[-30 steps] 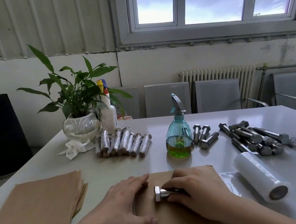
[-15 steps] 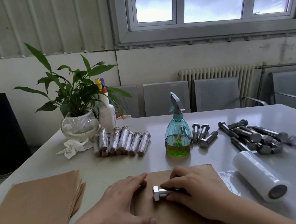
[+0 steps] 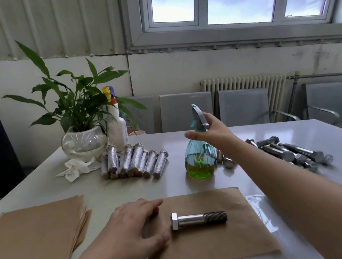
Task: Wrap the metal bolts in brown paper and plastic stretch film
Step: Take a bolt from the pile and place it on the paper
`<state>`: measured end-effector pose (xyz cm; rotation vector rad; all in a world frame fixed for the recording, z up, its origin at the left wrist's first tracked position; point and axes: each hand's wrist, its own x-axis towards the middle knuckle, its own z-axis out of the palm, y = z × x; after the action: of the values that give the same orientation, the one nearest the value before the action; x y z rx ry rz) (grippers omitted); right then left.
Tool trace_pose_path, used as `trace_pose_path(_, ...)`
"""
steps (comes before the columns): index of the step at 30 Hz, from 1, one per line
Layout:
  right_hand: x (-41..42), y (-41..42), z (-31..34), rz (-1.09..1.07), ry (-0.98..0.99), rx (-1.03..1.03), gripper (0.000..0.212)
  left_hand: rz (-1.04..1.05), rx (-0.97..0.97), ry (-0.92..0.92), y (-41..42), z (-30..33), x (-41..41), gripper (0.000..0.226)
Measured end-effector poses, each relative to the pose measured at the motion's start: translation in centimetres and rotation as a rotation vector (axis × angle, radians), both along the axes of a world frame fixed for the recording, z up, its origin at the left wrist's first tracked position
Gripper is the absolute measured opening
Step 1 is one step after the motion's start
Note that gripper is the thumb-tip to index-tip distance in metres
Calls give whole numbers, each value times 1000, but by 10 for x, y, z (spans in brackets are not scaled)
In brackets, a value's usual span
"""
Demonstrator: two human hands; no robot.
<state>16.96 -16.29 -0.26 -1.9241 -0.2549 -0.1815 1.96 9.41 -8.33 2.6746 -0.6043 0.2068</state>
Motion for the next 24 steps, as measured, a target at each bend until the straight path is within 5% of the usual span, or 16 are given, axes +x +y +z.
trace_pose_path(9,5,24,-3,-112,-67,-7,25,-19,40,-44,2,-6,3,71)
trace_pose_path(14,-56,15,48,23,-36,-63,25,-16,39,-47,1,-8,4,71)
trace_pose_path(19,-129,-12,59,402,398,-381,36,-17,55,-42,1,-10,6,73)
trace_pose_path(24,-165,-22,35,381,648,-685,37,-12,50,-40,0,-9,5,71)
